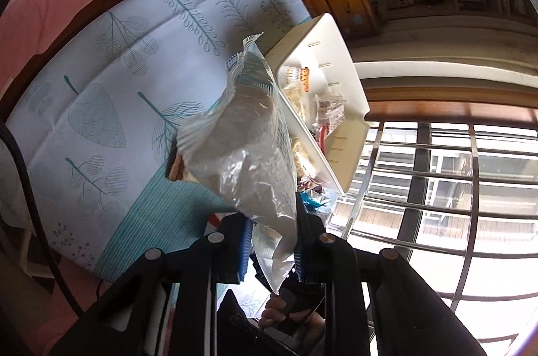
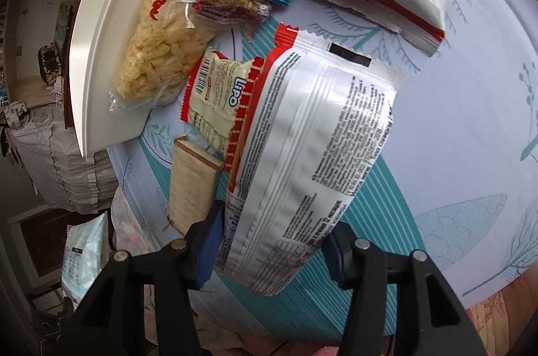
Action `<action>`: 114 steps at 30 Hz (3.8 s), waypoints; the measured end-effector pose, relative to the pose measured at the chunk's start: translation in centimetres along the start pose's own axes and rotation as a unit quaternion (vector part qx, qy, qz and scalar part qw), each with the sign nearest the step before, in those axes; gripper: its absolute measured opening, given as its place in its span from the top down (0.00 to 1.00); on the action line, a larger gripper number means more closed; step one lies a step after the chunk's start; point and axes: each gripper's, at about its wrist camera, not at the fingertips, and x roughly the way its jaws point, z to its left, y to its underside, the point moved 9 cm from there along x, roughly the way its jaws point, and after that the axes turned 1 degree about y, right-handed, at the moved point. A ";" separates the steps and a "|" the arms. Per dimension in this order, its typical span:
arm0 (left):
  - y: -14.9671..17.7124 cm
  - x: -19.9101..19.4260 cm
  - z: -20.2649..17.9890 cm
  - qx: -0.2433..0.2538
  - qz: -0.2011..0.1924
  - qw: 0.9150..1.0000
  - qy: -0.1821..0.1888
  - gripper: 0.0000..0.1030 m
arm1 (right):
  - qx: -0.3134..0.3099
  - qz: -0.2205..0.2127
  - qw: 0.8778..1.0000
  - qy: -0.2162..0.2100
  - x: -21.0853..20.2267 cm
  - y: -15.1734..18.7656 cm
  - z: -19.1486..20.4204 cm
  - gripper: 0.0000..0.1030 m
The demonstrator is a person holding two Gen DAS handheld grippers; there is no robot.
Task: Organize snacks
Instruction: 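Lift both white bags off the table and carry them toward the tray, then lower both white bags into the white tray and open both tools, then withdraw both open tools back over the brown paper-wrapped bar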
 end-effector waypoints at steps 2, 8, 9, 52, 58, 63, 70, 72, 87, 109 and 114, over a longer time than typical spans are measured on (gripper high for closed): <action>0.5 -0.3 -0.5 0.011 -0.005 1.000 0.003 0.82 | 0.000 0.005 1.000 -0.002 -0.4 0.6 -0.8 0.48; 2.2 -1.3 -2.1 0.046 -0.017 0.999 0.005 0.82 | -0.029 0.002 0.999 -0.016 -2.7 2.7 -2.2 0.49; 2.5 -1.5 -2.3 0.053 -0.020 0.998 0.006 0.82 | -0.037 -0.004 0.999 -0.017 -3.3 2.9 -2.2 0.49; -8.1 8.3 -17.3 0.305 -0.045 0.948 -0.078 0.82 | -0.274 -0.292 0.916 0.013 -16.6 -10.6 11.5 0.52; -10.8 11.6 -16.4 0.331 -0.043 0.935 -0.121 0.82 | -0.270 -0.296 0.916 0.027 -14.6 -14.3 12.9 0.52; -11.8 13.6 -16.1 0.354 -0.038 0.923 -0.142 0.82 | -0.292 -0.314 0.902 0.049 -13.7 -16.5 14.5 0.52; -12.1 14.5 -16.4 0.366 -0.033 0.919 -0.145 0.77 | -0.321 -0.349 0.879 0.044 -13.8 -17.8 16.3 0.61; -12.0 14.2 -16.5 0.367 -0.037 0.918 -0.144 0.73 | -0.330 -0.361 0.871 0.052 -14.3 -17.9 16.9 0.61; -8.4 9.2 -17.9 0.381 -0.072 0.906 -0.170 0.39 | -0.323 -0.341 0.882 0.040 -16.5 -13.9 14.7 0.61; 1.5 -0.2 -11.7 0.353 -0.094 0.917 -0.163 0.32 | -0.309 -0.378 0.872 0.034 -23.9 -4.4 6.8 0.56; 3.2 -0.3 -9.5 0.348 -0.087 0.916 -0.180 0.32 | -0.309 -0.362 0.878 0.042 -22.9 -3.0 4.9 0.55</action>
